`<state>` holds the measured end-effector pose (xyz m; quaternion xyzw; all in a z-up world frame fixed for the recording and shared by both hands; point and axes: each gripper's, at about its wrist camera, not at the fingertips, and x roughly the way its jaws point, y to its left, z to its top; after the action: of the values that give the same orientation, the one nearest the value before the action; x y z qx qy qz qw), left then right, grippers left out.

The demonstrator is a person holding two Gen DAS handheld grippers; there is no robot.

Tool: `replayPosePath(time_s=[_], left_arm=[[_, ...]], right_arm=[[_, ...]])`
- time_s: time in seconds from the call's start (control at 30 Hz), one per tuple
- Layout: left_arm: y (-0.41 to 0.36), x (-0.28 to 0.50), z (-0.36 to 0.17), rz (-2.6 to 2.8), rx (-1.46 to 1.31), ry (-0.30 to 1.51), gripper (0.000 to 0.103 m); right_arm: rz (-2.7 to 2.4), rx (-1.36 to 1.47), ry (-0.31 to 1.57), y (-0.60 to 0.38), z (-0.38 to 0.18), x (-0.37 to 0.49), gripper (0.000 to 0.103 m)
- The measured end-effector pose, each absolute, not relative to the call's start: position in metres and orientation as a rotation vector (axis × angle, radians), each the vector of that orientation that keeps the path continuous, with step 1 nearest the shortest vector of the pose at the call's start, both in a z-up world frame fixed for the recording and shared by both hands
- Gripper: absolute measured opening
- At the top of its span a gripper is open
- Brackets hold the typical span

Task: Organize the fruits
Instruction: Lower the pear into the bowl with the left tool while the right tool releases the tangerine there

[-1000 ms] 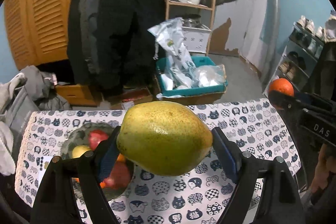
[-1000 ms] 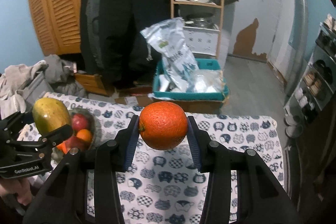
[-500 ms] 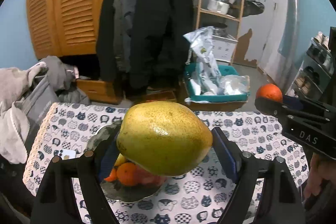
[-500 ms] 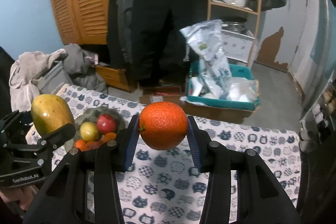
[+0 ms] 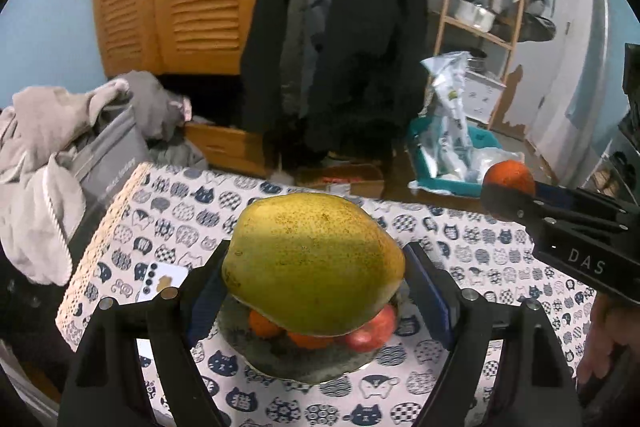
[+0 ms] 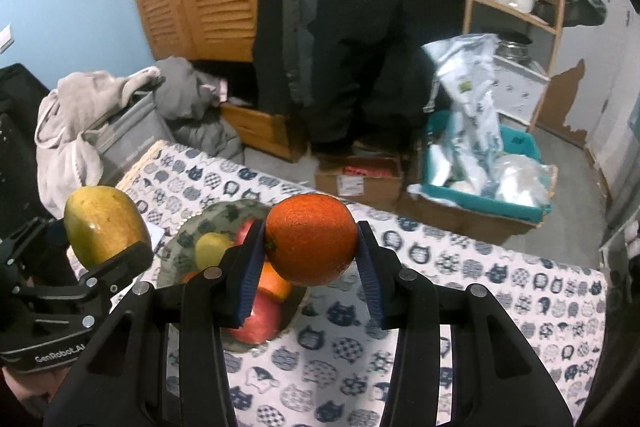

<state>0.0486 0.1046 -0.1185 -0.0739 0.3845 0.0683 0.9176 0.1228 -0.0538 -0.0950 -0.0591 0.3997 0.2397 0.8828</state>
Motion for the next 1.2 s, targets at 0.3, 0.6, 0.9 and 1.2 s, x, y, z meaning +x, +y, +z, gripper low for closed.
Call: replayPosePath(time_s=[0.3,0.6,0.9,1.2], left_arm=[[0.15,0.059,-0.17,0.2,-0.205,0.899,0.085],[0.17,0.077,-0.223,0.216,-0.251,1.013,0.085],[0.172,0.083,-0.254,0.214,-0.272,1.09,0.085],[0.175,0.087,-0.272,0.206,-0.287,1.159,0.085]], right_arm=[[0.573,-0.098,0.96,-0.011,-0.147,0.148,0.043],[0.603,-0.116,1.072,0.021,-0.193,0.163,0.043],[0.616,-0.142,1.153,0.037,-0.228,0.172,0.044],[0.628,-0.124,1.2,0.041,-0.244,0.174,0.044]])
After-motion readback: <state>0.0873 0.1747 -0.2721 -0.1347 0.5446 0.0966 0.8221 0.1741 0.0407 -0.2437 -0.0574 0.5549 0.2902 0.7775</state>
